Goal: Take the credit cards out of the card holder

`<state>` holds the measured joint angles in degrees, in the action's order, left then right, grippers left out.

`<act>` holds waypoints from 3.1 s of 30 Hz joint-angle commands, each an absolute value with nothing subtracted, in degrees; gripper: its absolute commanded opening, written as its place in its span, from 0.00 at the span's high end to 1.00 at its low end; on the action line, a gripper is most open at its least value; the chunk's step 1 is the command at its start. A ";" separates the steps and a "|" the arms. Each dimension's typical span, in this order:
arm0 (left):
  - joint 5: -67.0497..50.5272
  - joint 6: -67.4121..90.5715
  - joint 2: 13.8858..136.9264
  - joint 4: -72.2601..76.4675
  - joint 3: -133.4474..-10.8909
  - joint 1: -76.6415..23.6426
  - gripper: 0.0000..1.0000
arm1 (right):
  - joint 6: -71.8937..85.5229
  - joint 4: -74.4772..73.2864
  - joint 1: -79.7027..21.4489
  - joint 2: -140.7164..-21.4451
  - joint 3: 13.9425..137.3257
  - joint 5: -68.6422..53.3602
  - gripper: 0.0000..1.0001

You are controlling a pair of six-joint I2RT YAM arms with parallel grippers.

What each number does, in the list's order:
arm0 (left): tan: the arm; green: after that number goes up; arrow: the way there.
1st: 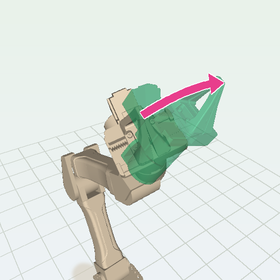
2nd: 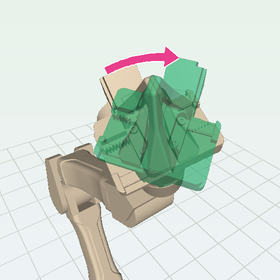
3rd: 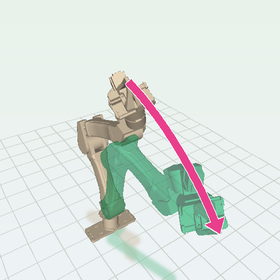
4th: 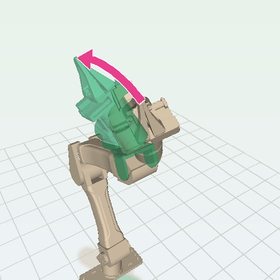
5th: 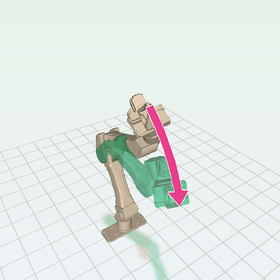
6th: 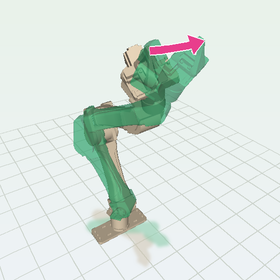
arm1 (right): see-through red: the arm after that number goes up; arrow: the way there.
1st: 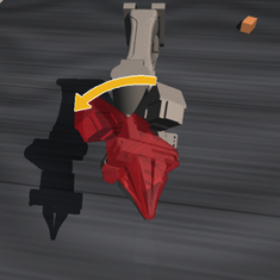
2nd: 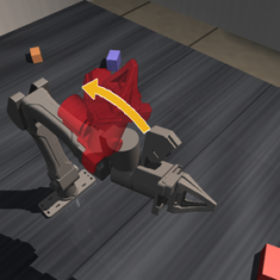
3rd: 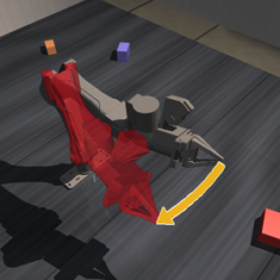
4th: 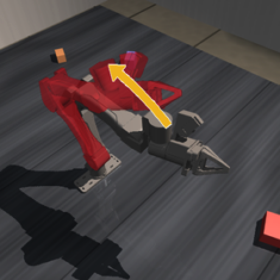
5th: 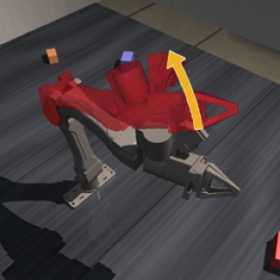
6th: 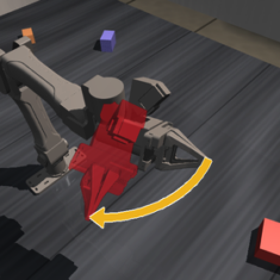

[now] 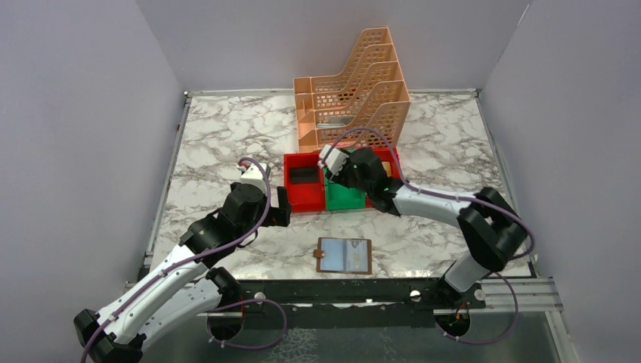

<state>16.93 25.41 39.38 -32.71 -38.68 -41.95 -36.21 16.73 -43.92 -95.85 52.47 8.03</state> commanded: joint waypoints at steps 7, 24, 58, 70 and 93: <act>13.59 25.02 36.57 -31.44 -38.61 -41.57 0.01 | 16.59 0.60 -44.12 -65.32 40.59 -0.01 0.25; -4.92 37.97 28.30 -12.13 -25.60 -41.57 0.01 | 44.36 -12.93 -44.12 -37.87 18.64 1.70 0.32; -15.17 38.22 77.98 15.38 -30.60 -60.02 0.53 | 44.93 0.09 -44.09 -49.66 9.24 -12.06 0.73; -7.60 39.97 82.79 16.35 -28.09 -61.60 0.70 | 49.41 1.45 -44.12 -51.27 6.54 -10.21 0.83; -3.83 39.30 81.89 15.47 -25.83 -61.61 0.81 | 47.20 3.65 -44.12 -53.83 9.71 -13.27 0.76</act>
<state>-4.14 40.84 81.06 17.06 -25.63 -61.39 44.29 -1.02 -43.92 -50.94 12.88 -11.73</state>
